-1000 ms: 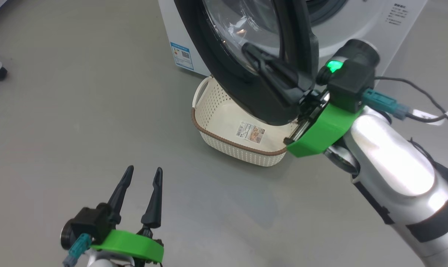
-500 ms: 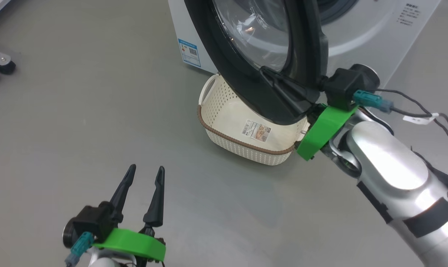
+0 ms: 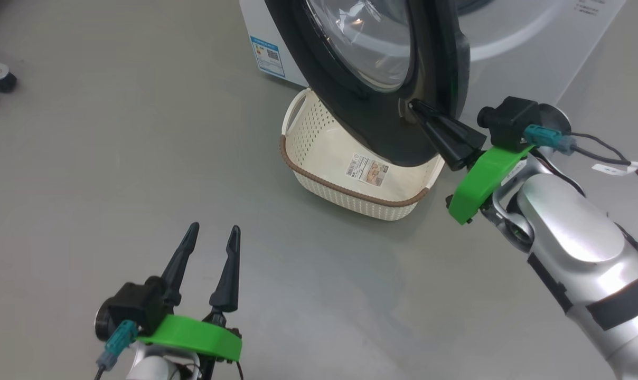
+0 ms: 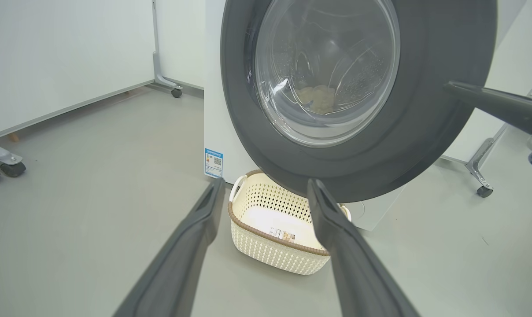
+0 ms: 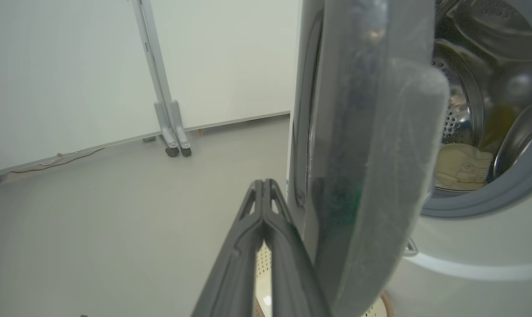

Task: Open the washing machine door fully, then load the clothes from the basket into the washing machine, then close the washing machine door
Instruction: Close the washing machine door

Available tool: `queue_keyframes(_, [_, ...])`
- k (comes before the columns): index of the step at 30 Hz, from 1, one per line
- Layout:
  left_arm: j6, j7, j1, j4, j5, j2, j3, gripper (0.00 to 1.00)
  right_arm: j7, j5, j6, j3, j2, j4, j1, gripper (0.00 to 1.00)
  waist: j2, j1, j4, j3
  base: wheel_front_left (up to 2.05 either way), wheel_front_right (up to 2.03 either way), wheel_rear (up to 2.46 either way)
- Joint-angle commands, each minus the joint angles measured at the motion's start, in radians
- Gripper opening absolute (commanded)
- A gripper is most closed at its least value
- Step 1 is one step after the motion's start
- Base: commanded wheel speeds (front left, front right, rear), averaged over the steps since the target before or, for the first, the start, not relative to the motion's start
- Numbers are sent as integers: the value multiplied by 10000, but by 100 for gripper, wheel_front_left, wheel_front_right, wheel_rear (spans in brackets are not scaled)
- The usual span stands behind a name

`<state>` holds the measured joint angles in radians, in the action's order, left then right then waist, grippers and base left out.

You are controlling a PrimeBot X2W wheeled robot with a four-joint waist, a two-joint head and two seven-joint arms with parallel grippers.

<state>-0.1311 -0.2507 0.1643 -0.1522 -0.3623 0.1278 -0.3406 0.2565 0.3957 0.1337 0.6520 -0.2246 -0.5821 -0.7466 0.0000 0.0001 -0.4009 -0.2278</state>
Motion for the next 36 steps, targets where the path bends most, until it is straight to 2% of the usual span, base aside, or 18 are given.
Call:
queue_keyframes(1, [4, -111, 406, 325, -6, 60, 303, 100, 53, -55, -30, -129, -30, 136, -445, 0, 0, -1, -9, -104, 0, 0, 0])
queue_keyframes(15, [4, -111, 814, 357, -108, -123, 288, 100, 53, -761, -30, -1446, -450, -776, -1303, 0, 0, -1, -78, -960, 0, 0, 0])
queue_keyframes(36, [4, -111, 1590, 587, -154, -497, 128, 100, 53, -1935, -30, -2794, -1420, -2320, -4030, 0, 0, -1, -458, -2602, 0, 0, 0])
